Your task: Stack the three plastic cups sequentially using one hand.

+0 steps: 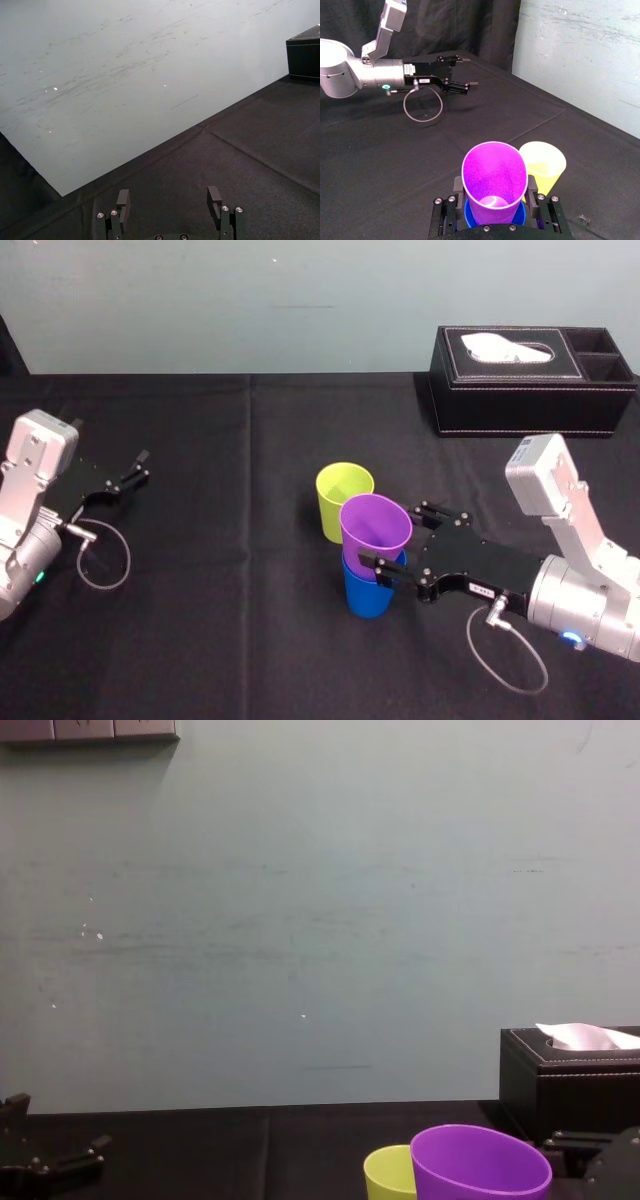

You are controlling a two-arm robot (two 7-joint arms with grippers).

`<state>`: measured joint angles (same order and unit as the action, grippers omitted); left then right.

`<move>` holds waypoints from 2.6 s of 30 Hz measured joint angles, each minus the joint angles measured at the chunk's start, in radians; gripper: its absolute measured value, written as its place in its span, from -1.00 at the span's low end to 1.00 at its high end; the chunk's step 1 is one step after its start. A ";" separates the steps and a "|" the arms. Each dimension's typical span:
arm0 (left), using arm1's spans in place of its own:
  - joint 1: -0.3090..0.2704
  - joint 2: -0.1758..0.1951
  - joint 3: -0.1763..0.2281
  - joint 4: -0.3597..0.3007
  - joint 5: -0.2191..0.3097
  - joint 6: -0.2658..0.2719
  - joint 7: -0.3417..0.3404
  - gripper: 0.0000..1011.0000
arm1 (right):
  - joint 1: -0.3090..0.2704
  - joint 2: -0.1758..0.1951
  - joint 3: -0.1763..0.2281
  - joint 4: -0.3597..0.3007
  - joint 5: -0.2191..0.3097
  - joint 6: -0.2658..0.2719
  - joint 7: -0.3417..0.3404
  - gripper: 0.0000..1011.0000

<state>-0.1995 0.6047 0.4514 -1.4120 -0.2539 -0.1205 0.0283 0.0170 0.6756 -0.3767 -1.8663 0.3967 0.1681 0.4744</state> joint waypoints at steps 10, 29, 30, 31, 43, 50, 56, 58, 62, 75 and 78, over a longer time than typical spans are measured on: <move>0.000 0.000 0.000 0.000 0.000 0.000 0.000 1.00 | -0.001 0.000 0.002 -0.001 0.000 0.000 0.000 0.43; 0.000 0.000 0.000 0.000 0.000 0.000 0.000 1.00 | -0.001 0.001 0.003 -0.003 0.001 -0.001 0.000 0.98; 0.000 0.000 0.000 0.000 0.000 0.000 0.000 1.00 | -0.001 0.001 0.003 -0.003 0.001 -0.001 0.000 0.98; 0.000 0.000 0.000 0.000 0.000 0.000 0.000 1.00 | -0.001 0.001 0.003 -0.003 0.001 -0.001 0.000 0.98; 0.000 0.000 0.000 0.000 0.000 0.000 0.000 1.00 | -0.001 0.002 0.004 -0.003 0.001 -0.002 0.000 0.98; 0.000 0.000 0.000 0.000 0.000 0.000 0.000 1.00 | -0.034 0.019 0.029 -0.015 0.004 -0.017 -0.006 0.98; 0.000 0.000 0.000 0.000 0.000 0.000 0.000 1.00 | -0.070 0.043 0.056 -0.026 0.016 -0.027 -0.004 0.98; 0.000 0.000 0.000 0.000 0.000 0.000 0.000 1.00 | -0.085 0.051 0.064 -0.029 0.021 -0.031 -0.002 0.98; 0.000 0.000 0.000 0.000 0.000 0.000 0.000 1.00 | -0.106 0.060 0.075 -0.029 0.031 -0.038 0.001 0.98; 0.000 0.000 0.000 0.000 0.000 0.000 0.000 1.00 | -0.136 0.065 0.089 -0.016 0.049 -0.053 0.008 0.98; 0.000 0.000 0.000 0.000 0.000 0.000 0.000 1.00 | -0.137 0.063 0.083 -0.010 0.049 -0.054 0.012 0.98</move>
<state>-0.1996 0.6047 0.4514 -1.4120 -0.2539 -0.1205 0.0283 -0.1203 0.7389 -0.2933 -1.8760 0.4459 0.1139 0.4865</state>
